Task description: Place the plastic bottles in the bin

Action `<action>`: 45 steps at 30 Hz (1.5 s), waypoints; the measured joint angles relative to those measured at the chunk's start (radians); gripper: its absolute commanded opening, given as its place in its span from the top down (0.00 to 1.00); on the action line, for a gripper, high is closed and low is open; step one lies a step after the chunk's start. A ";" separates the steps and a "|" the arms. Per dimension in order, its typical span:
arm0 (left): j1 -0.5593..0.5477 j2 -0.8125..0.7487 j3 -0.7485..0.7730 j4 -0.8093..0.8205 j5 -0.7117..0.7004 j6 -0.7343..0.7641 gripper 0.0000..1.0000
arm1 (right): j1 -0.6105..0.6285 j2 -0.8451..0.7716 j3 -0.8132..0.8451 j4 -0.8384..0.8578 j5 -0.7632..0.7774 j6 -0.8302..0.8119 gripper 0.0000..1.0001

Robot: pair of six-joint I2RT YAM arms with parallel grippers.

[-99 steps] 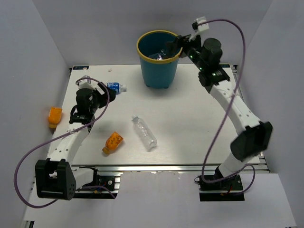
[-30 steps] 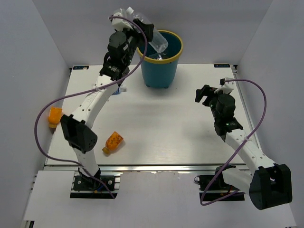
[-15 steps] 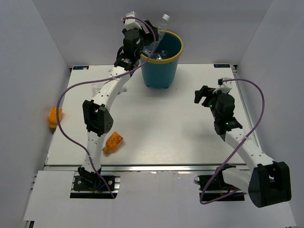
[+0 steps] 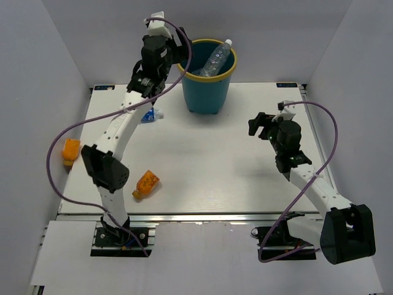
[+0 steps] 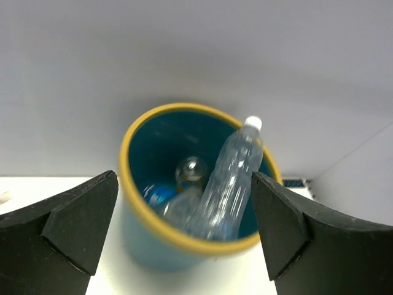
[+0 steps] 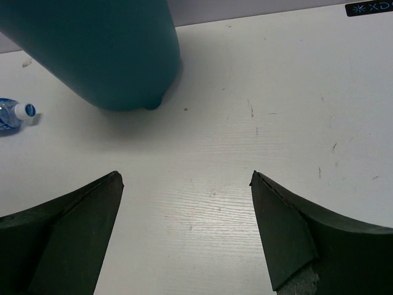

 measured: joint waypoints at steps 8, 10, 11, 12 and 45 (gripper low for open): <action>0.000 -0.433 -0.560 -0.025 -0.029 0.023 0.02 | 0.000 0.002 0.000 -0.005 -0.024 0.000 0.11; 0.000 -0.528 -0.710 -0.033 -0.042 -0.008 0.02 | 0.000 0.002 0.000 -0.005 -0.034 0.000 0.11; 0.000 -0.564 -0.767 -0.048 -0.046 -0.024 0.02 | 0.000 0.002 0.000 -0.005 -0.038 0.000 0.11; 0.000 -0.604 -0.836 -0.076 -0.050 -0.048 0.02 | 0.000 0.004 0.000 -0.004 -0.042 0.000 0.11; -0.008 -0.791 -1.417 -0.574 0.161 -0.192 0.02 | -0.001 0.077 0.049 -0.060 -0.059 -0.004 0.11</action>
